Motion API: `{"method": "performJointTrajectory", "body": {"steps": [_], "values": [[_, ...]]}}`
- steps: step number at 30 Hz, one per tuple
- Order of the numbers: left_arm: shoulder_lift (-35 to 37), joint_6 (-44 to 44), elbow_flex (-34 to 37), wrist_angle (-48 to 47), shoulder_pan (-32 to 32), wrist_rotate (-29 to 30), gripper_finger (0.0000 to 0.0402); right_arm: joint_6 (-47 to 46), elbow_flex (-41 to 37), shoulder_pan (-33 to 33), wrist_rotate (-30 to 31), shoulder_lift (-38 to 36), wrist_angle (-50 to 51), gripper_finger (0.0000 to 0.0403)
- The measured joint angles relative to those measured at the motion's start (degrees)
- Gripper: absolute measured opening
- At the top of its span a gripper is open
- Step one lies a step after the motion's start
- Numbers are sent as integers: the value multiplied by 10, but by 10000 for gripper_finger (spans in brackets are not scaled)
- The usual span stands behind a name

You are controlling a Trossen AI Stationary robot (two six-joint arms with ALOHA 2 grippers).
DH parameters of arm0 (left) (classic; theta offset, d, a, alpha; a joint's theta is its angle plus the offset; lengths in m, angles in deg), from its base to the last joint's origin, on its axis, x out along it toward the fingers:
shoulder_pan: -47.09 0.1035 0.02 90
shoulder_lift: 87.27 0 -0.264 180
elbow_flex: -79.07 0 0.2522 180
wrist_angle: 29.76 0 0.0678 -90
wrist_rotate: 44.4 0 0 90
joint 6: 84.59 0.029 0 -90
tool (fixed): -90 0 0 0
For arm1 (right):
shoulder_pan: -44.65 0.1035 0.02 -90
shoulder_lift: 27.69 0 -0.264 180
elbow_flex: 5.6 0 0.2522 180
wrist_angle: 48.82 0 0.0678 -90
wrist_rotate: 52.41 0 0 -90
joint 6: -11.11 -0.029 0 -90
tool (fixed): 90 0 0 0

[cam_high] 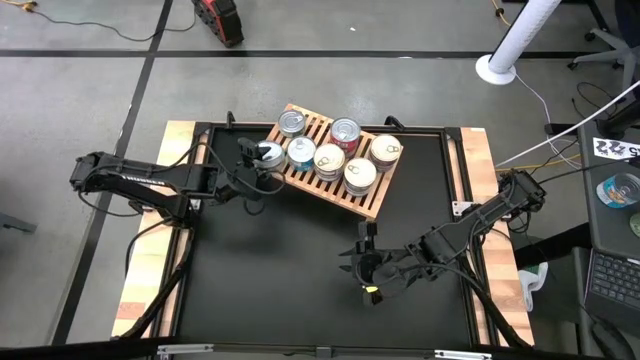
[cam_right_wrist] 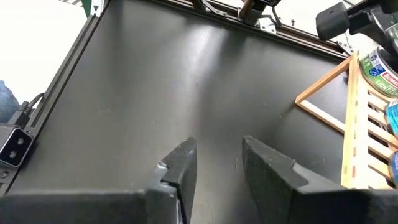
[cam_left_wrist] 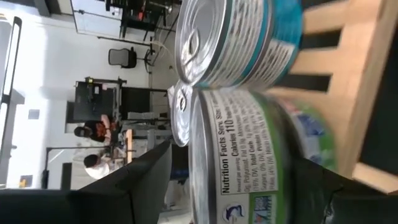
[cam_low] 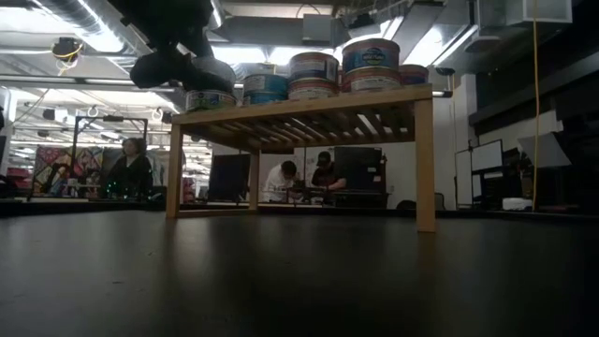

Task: Stack canned seafood by type on shelf
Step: Stack the green tuna can on top the green tuna can on the shelf

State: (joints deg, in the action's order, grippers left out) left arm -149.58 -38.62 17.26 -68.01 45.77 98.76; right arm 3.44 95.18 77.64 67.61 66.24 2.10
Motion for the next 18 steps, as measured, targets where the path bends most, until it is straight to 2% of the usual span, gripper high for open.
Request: {"method": "performJointTrajectory", "body": {"steps": [6,12,18], "values": [[0,-11,0,7,8,-11,249,4,0,0,0,0,2,127],[0,-59,-14,12,45,-91,249,4,0,0,4,0,2,127],[1,-79,-46,12,51,-125,249,4,0,0,4,0,3,127]]}}
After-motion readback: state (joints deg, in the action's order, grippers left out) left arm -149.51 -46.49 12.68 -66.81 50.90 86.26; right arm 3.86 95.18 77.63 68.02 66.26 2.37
